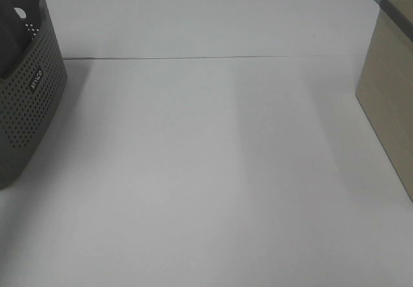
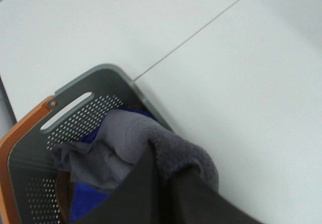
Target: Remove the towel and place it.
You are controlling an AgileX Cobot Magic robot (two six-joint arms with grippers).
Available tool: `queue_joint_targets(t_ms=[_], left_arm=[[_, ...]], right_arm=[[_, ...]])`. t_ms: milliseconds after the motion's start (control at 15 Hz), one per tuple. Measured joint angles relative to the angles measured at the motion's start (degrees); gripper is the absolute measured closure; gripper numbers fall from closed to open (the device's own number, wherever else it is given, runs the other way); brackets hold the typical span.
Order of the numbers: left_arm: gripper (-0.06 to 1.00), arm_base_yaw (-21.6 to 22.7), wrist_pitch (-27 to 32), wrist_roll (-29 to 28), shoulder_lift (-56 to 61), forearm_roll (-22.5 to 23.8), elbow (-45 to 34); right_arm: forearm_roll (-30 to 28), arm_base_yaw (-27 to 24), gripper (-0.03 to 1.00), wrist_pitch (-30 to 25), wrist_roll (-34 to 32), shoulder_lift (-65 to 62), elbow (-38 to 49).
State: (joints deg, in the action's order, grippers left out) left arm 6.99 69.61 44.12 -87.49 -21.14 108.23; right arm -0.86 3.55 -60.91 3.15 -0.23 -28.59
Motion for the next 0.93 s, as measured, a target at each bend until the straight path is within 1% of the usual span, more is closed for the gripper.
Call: queue_joint_targets(t_ms=[67, 200, 267, 333, 400, 533, 600, 667, 733, 800, 867, 933], left_arm=[[0.94, -0.1, 0.0, 0.0, 0.9, -1.2, 0.0], [0.94, -0.1, 0.0, 0.0, 3.8, -6.1, 0.0], [0.94, -1.7, 0.1, 0.0, 6.6, -11.9, 0.0], [0.94, -4.6, 0.1, 0.3, 7.5, -13.6, 0.0], [0.94, -8.4, 0.1, 0.7, 7.9, -14.2, 0.0], [0.94, -18.0, -0.9, 1.0, 7.6, -13.7, 0.0], [0.94, -20.5, -1.9, 1.1, 7.3, -13.1, 0.0], [0.94, -24.9, -4.8, 1.1, 6.2, -11.2, 0.0], [0.94, -28.9, -7.6, 0.9, 4.7, -7.9, 0.1], [0.94, -32.4, -10.4, -0.6, 2.5, -3.4, 0.2], [0.94, -36.0, -13.1, -3.3, -0.5, 2.7, 0.2], [0.94, -38.6, -15.0, -6.4, -3.8, 9.6, 0.2]], right_arm=[[0.0, 0.0, 0.22, 0.0, 0.0, 0.0, 0.0], [0.0, 0.0, 0.22, 0.0, 0.0, 0.0, 0.0], [0.0, 0.0, 0.22, 0.0, 0.0, 0.0, 0.0], [0.0, 0.0, 0.22, 0.0, 0.0, 0.0, 0.0], [0.0, 0.0, 0.22, 0.0, 0.0, 0.0, 0.0], [0.2, 0.0, 0.22, 0.4, 0.0, 1.9, -0.2], [0.3, 0.0, 0.22, 0.6, 0.1, 3.1, -0.5], [1.1, 0.0, 0.22, 1.5, 0.5, 5.4, -0.8], [2.9, 0.0, 0.22, 2.6, 1.3, 8.4, -1.2], [4.6, 0.0, 0.22, 5.0, 1.9, 11.1, -1.3], [6.6, 0.0, 0.22, 7.6, 3.1, 14.2, -1.3], [8.3, 0.0, 0.22, 10.0, 4.6, 17.1, -1.3]])
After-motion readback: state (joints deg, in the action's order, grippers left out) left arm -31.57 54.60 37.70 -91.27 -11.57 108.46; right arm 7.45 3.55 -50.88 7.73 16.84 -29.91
